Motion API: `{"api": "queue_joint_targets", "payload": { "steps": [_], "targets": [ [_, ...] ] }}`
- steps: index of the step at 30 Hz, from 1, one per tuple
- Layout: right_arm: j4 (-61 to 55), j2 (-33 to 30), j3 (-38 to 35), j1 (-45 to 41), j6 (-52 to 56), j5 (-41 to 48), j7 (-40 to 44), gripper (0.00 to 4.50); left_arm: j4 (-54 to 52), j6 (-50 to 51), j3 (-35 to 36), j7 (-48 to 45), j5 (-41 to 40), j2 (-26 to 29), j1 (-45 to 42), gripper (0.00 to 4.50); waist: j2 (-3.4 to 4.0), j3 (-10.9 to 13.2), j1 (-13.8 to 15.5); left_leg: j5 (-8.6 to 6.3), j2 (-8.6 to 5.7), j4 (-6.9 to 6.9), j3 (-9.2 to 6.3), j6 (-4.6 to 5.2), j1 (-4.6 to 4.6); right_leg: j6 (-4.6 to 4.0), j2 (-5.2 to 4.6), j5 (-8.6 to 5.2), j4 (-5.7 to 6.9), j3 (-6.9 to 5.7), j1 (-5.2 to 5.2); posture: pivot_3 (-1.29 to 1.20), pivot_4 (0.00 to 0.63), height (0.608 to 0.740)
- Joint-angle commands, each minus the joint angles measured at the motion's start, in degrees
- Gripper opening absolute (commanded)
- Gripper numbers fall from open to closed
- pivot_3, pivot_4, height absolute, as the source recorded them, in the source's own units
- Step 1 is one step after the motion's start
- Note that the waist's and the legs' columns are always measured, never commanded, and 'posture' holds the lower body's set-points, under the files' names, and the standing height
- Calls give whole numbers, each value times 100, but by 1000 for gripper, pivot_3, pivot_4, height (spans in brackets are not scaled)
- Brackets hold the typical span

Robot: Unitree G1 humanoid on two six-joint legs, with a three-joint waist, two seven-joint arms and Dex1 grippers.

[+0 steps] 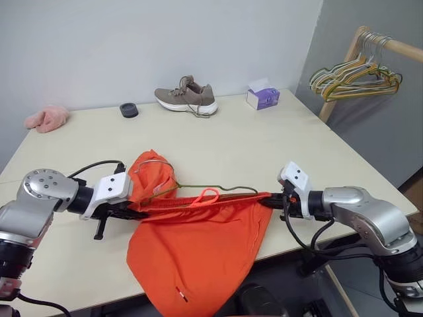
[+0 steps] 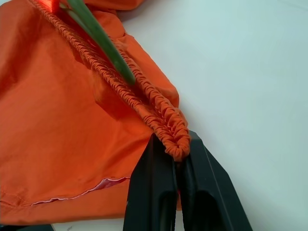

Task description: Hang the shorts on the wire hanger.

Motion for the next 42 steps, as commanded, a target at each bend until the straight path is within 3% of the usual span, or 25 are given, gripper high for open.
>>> {"api": "queue_joint_targets", "payload": {
  "steps": [1, 10, 18, 30, 34, 42],
  "targets": [
    [202, -214, -311, -90, -29, -295, -184, 23, 286, -11, 126, -6, 384, 440, 91, 0, 0, 0, 0, 0, 0, 0, 0, 0, 0, 0, 0, 0, 0, 0, 0, -312, 0, 740],
    [-324, -542, -128, -185, -162, -350, -11, 23, 631, -389, -57, 254, 830, 542, 39, 0, 0, 0, 4, 0, 1, 0, -1, 0, 0, 0, -1, 0, 0, -2, 0, -316, 0, 740],
    [-560, -853, 635, -571, -775, -1122, 110, 23, 538, -640, -337, 573, 1285, 402, -227, 0, 0, 0, 1, 0, 1, 1, 0, 0, 0, 0, -3, 0, 0, -1, -1, -319, 0, 740],
    [-984, -239, 1375, -1416, -675, -1350, 425, 23, -217, -267, -673, 798, 1495, -275, -641, 0, 1, 1, -14, 0, 0, 3, -3, 0, -2, 1, -2, 0, 1, -4, -1, -327, 0, 740],
    [-1063, -236, 1365, -1354, -713, -1408, 493, 1114, -253, -247, -674, 811, 1534, -339, -634, 0, 1, 0, -12, 0, -1, 4, -2, 0, -4, 0, -3, 1, 2, -3, -1, -327, 0, 740],
    [-1193, -556, 1030, -1183, -594, -1448, 587, 3957, -336, -159, -602, 836, 1481, -469, -559, 0, 0, 0, -12, 0, -1, 6, -3, 0, -2, 0, -4, 1, 3, -5, 0, -327, 0, 740]
  ]
}}
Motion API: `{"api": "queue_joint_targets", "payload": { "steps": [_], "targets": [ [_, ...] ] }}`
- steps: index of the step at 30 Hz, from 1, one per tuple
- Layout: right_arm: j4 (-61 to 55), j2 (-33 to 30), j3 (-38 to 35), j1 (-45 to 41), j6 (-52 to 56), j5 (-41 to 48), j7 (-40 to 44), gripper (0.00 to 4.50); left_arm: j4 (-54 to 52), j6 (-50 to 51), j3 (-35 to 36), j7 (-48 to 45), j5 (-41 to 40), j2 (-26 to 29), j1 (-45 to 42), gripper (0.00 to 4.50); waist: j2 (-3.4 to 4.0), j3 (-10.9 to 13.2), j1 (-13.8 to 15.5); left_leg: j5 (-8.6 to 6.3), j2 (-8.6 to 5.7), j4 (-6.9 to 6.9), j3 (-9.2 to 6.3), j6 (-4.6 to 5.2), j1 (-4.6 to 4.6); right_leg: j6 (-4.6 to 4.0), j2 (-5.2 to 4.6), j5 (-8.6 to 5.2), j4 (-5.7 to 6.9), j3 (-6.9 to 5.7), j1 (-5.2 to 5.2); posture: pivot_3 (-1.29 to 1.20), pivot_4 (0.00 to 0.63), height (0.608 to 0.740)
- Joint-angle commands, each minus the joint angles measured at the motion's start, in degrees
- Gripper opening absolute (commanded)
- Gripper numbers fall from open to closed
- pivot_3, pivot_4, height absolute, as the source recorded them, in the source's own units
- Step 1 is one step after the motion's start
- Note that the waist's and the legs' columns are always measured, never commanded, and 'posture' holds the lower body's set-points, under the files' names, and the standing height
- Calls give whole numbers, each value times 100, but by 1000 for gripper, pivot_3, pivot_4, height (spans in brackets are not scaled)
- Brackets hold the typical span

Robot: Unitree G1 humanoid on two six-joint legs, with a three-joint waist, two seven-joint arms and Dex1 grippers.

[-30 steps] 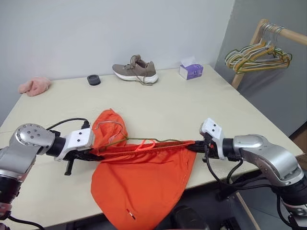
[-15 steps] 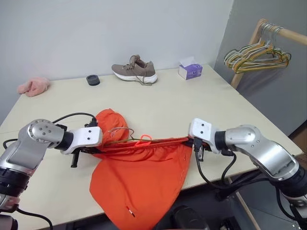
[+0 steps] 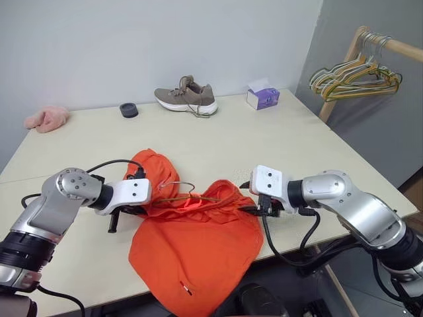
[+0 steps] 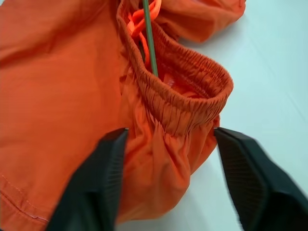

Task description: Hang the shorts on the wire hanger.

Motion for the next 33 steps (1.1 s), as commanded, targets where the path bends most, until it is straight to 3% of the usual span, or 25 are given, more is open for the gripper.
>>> {"api": "queue_joint_targets", "payload": {
  "steps": [1, 5, 13, 19, 22, 32, 33],
  "targets": [
    [-53, -307, -346, 137, 16, -125, 30, 4258, -229, 70, 125, 10, -67, -12, -17, 0, -2, -1, 0, 0, 0, 0, 0, 0, 0, 0, -1, 0, -1, 0, 0, -328, 0, 740],
    [107, -334, -314, 410, -1, -219, -81, 4258, -265, 108, 145, 10, -85, -34, -5, 0, -2, -1, 4, 0, 0, -1, 0, 0, 0, 0, -7, 0, -1, -3, 2, -330, 0, 740],
    [877, 724, 6, 253, 358, 4, 30, 4258, -263, 140, 142, -5, -85, -66, -75, 0, -3, -2, -106, 0, 0, 2, -3, 0, 2, 0, 1, 0, 3, -1, 3, -317, 0, 740],
    [1591, 976, 339, -8, 18, -344, 139, 4258, -356, 184, 213, 7, -126, -13, 16, 0, -5, -3, -131, 0, -4, 3, -5, 0, 2, -1, -3, 2, 3, -4, 5, -308, 0, 740],
    [1817, 1099, 488, -116, -183, -491, 208, 3671, -434, 258, 228, 34, -162, -47, 54, 0, -3, -2, -137, 0, -3, 2, -7, 0, 2, -1, -2, 2, 4, -6, 6, -306, 0, 740],
    [1879, 1284, 504, -293, -455, -627, 505, 102, -536, 630, 446, 30, -675, -297, 139, 0, -5, -3, -135, 0, -4, 3, -9, 0, 2, -1, -2, 2, 6, -7, 5, -305, 0, 740],
    [1822, 1263, 469, -286, -439, -610, 540, 19, -545, 691, 513, 25, -790, -350, 155, 0, -4, -3, -136, 0, -3, 3, -11, 0, 2, -1, -2, 2, 6, -9, 5, -307, 0, 740]
  ]
}}
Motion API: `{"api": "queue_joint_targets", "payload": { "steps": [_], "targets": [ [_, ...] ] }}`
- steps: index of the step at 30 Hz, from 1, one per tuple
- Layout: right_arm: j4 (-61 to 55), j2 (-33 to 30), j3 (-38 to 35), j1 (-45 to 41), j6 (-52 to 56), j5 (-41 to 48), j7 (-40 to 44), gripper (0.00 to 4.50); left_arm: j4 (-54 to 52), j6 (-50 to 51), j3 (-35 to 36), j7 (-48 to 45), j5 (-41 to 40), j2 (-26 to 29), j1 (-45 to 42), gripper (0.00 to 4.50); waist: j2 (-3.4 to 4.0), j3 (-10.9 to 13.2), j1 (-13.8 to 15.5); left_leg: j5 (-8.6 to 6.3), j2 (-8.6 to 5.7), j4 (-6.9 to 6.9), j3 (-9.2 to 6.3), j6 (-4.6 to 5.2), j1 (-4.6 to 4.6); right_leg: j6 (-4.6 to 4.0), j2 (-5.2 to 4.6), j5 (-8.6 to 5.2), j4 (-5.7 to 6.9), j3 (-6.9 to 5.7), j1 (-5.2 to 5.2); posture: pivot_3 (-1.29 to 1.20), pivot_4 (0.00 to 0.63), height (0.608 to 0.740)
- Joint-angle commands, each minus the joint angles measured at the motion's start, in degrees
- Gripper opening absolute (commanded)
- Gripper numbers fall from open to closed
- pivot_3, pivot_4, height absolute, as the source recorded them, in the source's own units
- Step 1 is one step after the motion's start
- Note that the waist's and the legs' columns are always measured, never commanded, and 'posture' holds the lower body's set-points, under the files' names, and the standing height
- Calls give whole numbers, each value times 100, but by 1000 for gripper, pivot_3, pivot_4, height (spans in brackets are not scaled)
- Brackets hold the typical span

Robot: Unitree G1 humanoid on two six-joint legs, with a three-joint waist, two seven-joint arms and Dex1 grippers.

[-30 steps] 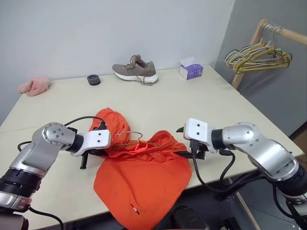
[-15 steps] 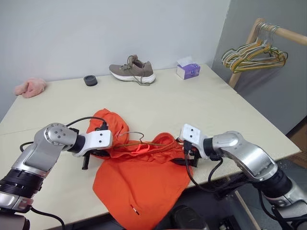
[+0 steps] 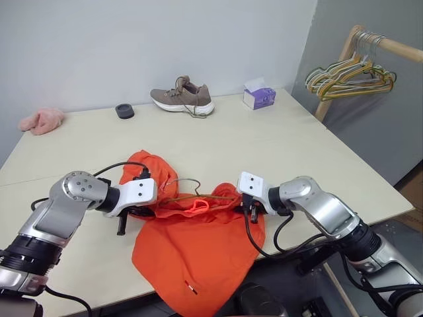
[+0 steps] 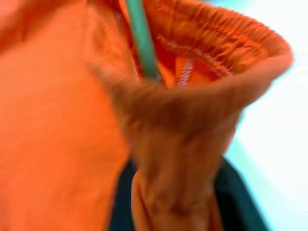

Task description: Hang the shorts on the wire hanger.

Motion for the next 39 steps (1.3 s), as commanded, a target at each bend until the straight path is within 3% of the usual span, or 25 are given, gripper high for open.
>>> {"api": "queue_joint_targets", "payload": {
  "steps": [1, 2, 5, 11, 24, 29, 33, 39],
  "targets": [
    [-310, 6, -214, -105, -33, 95, 127, 19, -178, 244, 432, 43, -563, -203, -53, 0, 1, 0, 1, 0, 1, -1, -1, 0, 0, -1, 0, 0, 0, 0, 0, -307, 0, 740],
    [-373, -28, -258, -100, -13, 118, 159, 19, -144, 335, 505, 84, -646, -268, -77, 0, 1, 1, 8, 0, 0, 0, -1, 0, 0, -2, -1, 1, 1, -1, 0, -307, 0, 740],
    [-570, -154, -391, -67, 72, 196, 251, 0, 5, 411, 654, 132, -738, -384, -134, 802, -2, -1, 18, 0, -3, 2, -4, 0, -1, -1, -3, 1, 3, -5, 2, -313, 0, 740],
    [-1001, -442, -671, 104, 385, 434, 364, 0, 355, 214, 965, 109, -875, -252, -138, 2694, 0, 0, -3, 0, -1, 2, -9, 0, 1, -2, -4, 1, 11, -6, 1, -325, 0, 740],
    [-1017, -767, -1510, 478, 855, 768, 143, 0, 912, 1062, 2018, 148, -1849, -201, -199, 2694, -2, -1, 3, 0, -3, 2, -8, 0, 1, 0, -6, 0, 14, -9, 0, -324, 0, 740],
    [-1106, -966, -2287, 945, 1281, 975, -202, 0, -99, 1850, 2090, 244, -2588, -483, -170, 2694, -4, -3, 21, 0, -8, 3, -7, 0, -1, 0, -15, 0, 13, -8, 2, -338, 0, 740],
    [-1386, -1197, -3230, 1690, 1609, 1125, -567, 0, -1206, 2523, 1719, 384, -3313, -997, -507, 2694, -7, -5, 72, 0, -9, 4, -7, 0, -1, 1, -14, -1, 8, -11, 8, -368, 0, 740],
    [-1625, -1287, -4400, 2587, 1990, 1193, -1125, 0, -1671, 2604, 1239, 735, -3534, -1758, -1093, 2694, 1, -10, -14, 0, -8, 4, -1, 0, 9, 4, 2, -2, 3, -2, 19, -402, 0, 740]
  ]
}}
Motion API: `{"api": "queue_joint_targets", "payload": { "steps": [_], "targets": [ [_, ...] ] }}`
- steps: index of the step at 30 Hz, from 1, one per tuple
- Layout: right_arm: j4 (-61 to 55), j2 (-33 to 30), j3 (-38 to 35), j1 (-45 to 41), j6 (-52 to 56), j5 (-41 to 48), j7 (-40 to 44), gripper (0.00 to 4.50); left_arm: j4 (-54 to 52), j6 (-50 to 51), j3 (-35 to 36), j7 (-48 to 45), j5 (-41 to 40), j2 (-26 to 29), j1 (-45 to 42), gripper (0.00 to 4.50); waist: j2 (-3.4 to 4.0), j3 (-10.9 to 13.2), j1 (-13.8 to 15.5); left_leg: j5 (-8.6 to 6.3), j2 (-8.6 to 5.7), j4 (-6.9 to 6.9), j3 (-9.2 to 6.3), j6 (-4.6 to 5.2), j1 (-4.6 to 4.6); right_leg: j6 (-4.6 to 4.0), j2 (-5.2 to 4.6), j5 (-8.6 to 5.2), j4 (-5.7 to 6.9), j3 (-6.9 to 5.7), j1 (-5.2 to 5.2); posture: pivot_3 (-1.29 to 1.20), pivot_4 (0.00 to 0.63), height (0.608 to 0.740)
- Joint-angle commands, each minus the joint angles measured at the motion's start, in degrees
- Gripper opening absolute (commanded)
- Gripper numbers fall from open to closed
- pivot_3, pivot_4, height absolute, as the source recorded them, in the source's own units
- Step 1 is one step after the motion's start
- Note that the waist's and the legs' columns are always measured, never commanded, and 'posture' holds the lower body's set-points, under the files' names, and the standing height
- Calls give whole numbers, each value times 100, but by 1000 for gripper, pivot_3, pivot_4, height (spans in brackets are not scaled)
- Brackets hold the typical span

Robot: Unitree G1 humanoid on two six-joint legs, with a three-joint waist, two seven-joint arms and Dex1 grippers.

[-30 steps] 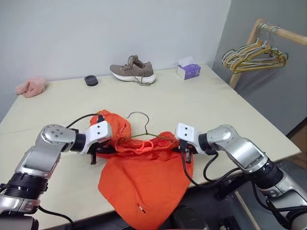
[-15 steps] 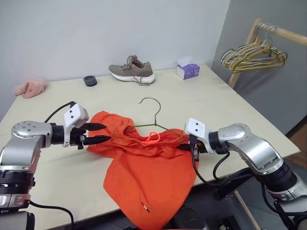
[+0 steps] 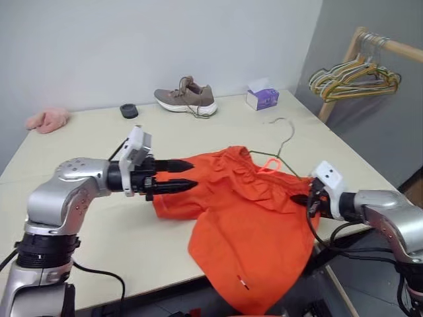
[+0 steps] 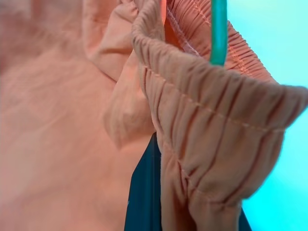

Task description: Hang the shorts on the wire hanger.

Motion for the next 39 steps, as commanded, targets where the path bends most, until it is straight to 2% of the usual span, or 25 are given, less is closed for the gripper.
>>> {"api": "queue_joint_targets", "payload": {
  "steps": [1, 5, 8, 18, 27, 39],
  "targets": [
    [-219, -23, -823, 245, 198, 18, -443, 0, -284, -43, -188, 291, -145, -401, -357, 2694, 7, -4, -28, 0, -1, 0, 0, 0, 1, 0, 1, 0, -5, 0, 3, -414, 0, 740],
    [-335, 179, -1623, 784, 491, -124, -1056, 0, -413, -183, -433, 698, -75, -1011, -553, 2694, 13, -8, -65, 0, -1, -2, 5, 0, -3, 1, 3, -1, -18, 7, 3, -444, 0, 740],
    [-485, 239, -1953, 1051, 664, -217, -1425, 0, -422, -464, -534, 948, 90, -1335, -597, 2694, 28, -17, -153, 0, -1, -1, 7, 0, -2, 1, 4, -1, -17, 11, 3, -454, 0, 740],
    [-5, 196, -3172, 674, 402, -971, -2789, 0, -554, -616, -857, 1414, 69, -2052, -754, 2694, 76, -47, -374, -1, -4, -6, 17, 1, 1, 9, 6, -6, -23, 20, 5, -484, 0, 740],
    [666, 38, -3473, -77, -91, -1399, -3503, 0, -457, -748, -893, 1595, -32, -2525, -971, 2694, 90, -55, -500, -1, -10, -12, 21, 1, 8, 14, 17, -11, -26, 24, 9, -486, 1, 740],
    [1922, -207, -3582, -817, -413, -1501, -3953, 0, -425, -1102, -874, 1835, -114, -3076, -930, 2694, 93, -56, -542, -1, -15, -17, 30, 2, 25, 13, 18, -13, -32, 32, 23, -481, 2, 740]
  ]
}}
